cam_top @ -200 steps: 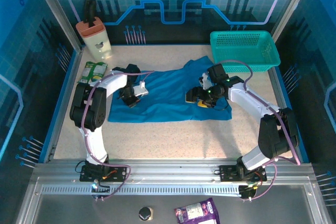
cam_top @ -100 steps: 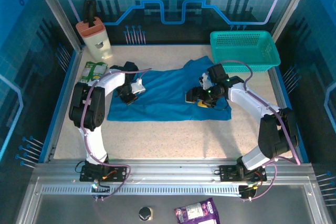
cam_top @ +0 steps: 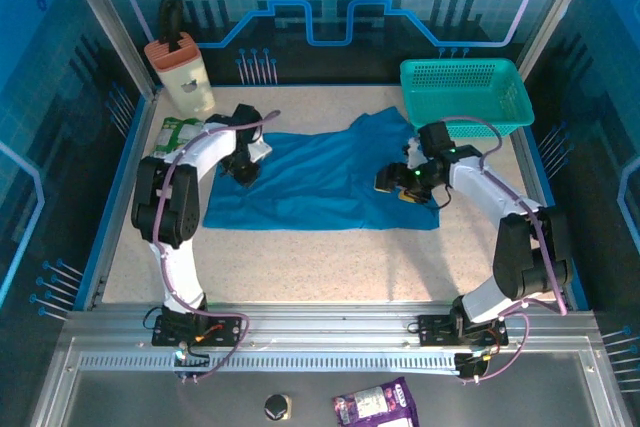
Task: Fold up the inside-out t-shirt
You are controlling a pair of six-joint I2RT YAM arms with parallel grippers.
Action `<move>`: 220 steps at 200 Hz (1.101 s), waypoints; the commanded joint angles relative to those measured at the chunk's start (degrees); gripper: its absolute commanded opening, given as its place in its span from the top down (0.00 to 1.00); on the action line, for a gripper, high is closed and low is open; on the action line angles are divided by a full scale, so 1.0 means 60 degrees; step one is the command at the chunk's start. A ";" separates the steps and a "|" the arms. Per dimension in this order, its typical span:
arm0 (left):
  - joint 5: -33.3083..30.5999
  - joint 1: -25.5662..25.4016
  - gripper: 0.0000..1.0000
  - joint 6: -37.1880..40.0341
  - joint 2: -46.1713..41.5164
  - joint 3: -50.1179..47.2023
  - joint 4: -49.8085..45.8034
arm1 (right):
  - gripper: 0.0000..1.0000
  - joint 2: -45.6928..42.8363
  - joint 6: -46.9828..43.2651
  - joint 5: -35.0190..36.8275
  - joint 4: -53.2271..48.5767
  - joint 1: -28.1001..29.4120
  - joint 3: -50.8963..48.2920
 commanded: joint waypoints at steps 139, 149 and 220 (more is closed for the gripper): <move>0.4481 0.3223 0.67 -0.8274 -0.4697 -0.5443 0.2949 | 0.27 -0.0107 0.1388 0.2225 0.0447 -0.2635 -0.2707; 0.4794 0.3224 0.67 -0.8337 -0.4671 -0.5553 0.3078 | 0.27 -0.0371 0.1455 0.2172 0.0347 -0.2566 -0.2632; 0.5981 0.3048 0.82 -0.9311 -0.4344 -0.6912 0.4126 | 0.27 -0.0084 0.0454 0.0656 0.0530 -0.1538 -0.1461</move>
